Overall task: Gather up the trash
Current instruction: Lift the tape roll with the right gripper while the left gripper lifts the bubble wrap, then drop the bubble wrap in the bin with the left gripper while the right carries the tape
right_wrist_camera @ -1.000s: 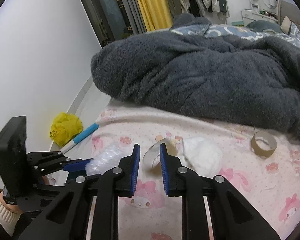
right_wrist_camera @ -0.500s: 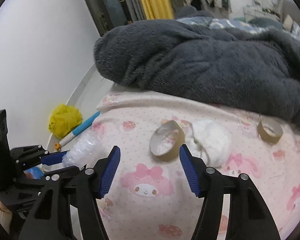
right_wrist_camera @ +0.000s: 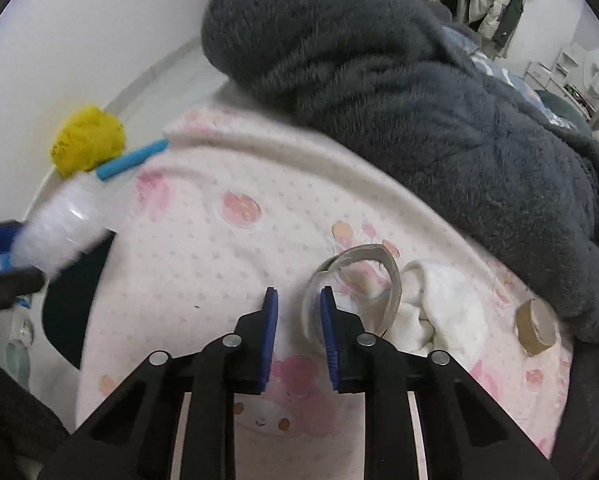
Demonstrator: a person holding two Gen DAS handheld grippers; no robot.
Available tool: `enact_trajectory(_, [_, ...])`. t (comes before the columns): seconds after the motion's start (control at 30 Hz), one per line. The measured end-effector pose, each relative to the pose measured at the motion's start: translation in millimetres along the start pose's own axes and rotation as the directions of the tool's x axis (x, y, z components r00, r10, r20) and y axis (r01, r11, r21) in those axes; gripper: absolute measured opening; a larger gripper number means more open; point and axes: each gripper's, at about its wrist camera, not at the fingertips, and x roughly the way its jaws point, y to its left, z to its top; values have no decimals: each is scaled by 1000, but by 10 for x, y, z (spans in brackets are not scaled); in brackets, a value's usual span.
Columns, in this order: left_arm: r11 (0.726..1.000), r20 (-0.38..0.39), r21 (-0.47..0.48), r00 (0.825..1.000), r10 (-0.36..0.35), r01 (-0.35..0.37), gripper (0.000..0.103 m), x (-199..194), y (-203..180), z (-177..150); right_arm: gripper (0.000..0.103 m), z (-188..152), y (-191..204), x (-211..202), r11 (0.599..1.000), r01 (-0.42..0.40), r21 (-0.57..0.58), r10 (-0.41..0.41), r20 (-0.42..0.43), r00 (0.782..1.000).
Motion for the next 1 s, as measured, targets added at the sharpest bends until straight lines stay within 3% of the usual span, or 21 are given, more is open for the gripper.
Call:
enact_trajectory(0.07, [1000,2,-4,1000,11,-11,31,-25,33,-18,5,19,-24,-3,1000,3,26,-3,5,1000])
enact_trajectory(0.43, [996,-34,-60,997,66,-68,30,-88,334,-222,4,122,-89,-237,962,-196,192,174,130,976])
enact_trajectory(0.7, [986,-99,-117,989,105,-117,30,-60,646,-493,4,236,309,-482,941,-297,160,265,195,944])
enact_trajectory(1.0, [974,-194,-167,974,118,-151,30,0,959,-858,4,354,837,-520,919,-382,100,358,199,912])
